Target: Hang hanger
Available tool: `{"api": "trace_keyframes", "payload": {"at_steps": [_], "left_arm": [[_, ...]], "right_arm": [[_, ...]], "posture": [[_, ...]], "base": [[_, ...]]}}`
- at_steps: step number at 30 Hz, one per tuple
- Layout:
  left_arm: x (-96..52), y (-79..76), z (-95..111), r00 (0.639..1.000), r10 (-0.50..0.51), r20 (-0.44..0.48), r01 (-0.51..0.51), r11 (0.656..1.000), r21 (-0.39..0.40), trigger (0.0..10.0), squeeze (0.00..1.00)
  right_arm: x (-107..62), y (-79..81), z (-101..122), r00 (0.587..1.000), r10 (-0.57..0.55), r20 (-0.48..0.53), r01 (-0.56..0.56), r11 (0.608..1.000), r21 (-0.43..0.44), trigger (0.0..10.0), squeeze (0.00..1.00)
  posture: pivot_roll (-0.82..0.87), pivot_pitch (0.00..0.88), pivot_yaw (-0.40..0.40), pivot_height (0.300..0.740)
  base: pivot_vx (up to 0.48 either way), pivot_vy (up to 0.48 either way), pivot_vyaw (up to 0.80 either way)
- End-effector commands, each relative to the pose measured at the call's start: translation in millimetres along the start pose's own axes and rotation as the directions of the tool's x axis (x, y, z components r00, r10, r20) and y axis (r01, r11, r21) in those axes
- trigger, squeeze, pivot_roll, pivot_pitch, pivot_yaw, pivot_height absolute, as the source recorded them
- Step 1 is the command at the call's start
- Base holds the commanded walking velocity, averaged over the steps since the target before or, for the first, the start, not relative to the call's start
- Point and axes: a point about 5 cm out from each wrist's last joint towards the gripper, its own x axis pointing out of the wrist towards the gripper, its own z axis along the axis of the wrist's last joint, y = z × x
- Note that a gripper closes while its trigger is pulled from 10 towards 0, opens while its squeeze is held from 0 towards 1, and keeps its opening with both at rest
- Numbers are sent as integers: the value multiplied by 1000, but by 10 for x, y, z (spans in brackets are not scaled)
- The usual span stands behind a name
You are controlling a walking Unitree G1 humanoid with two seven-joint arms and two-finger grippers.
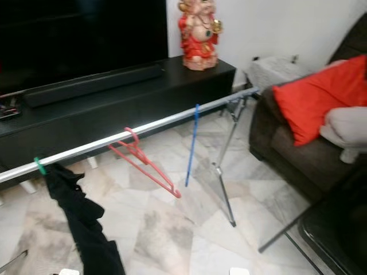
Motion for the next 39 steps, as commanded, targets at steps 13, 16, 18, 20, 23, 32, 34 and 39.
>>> {"api": "trace_keyframes", "payload": {"at_steps": [13,16,18,20,23,32,34,39], "left_arm": [[-19,21,-68,1000,10,-25,-10,1000,-15,10000,0],[-20,22,-69,1000,9,-25,-9,1000,-13,10000,0],[-20,22,-68,1000,8,-24,-9,1000,-12,10000,0],[-18,20,-62,1000,7,-20,-8,1000,-12,10000,0],[-16,15,-55,1000,6,-17,-6,1000,-12,10000,0],[-11,8,-31,1000,1,-4,-1,1000,-14,10000,0],[-10,8,-25,1000,-2,0,2,1000,-16,10000,0],[-3,3,4,1000,-6,12,7,1000,-21,10000,0]], "right_arm": [[-10,-3,-59,1000,1,-22,-1,1000,-12,10000,0],[-11,-1,-63,1000,2,-23,-2,1000,-12,10000,0],[-11,0,-64,1000,2,-24,-3,1000,-12,10000,0],[-11,3,-66,1000,3,-25,-3,1000,-12,10000,0],[-12,4,-68,1000,3,-25,-4,1000,-12,10000,0],[-13,8,-76,1000,5,-28,-6,1000,-15,10000,0],[-14,8,-82,1000,5,-30,-6,1000,-15,10000,0],[-16,11,-88,1000,6,-31,-6,1000,-12,10000,0]], "posture": [[2,68,40,740],[2,68,40,740],[2,68,40,740],[3,63,39,740],[2,64,40,740],[3,67,40,740],[4,67,40,740],[2,68,41,740]], "base": [[0,-107,-760],[0,0,-760],[0,0,-763],[0,0,-759],[0,0,-760],[0,0,-760],[0,0,-759],[0,0,-763]]}}
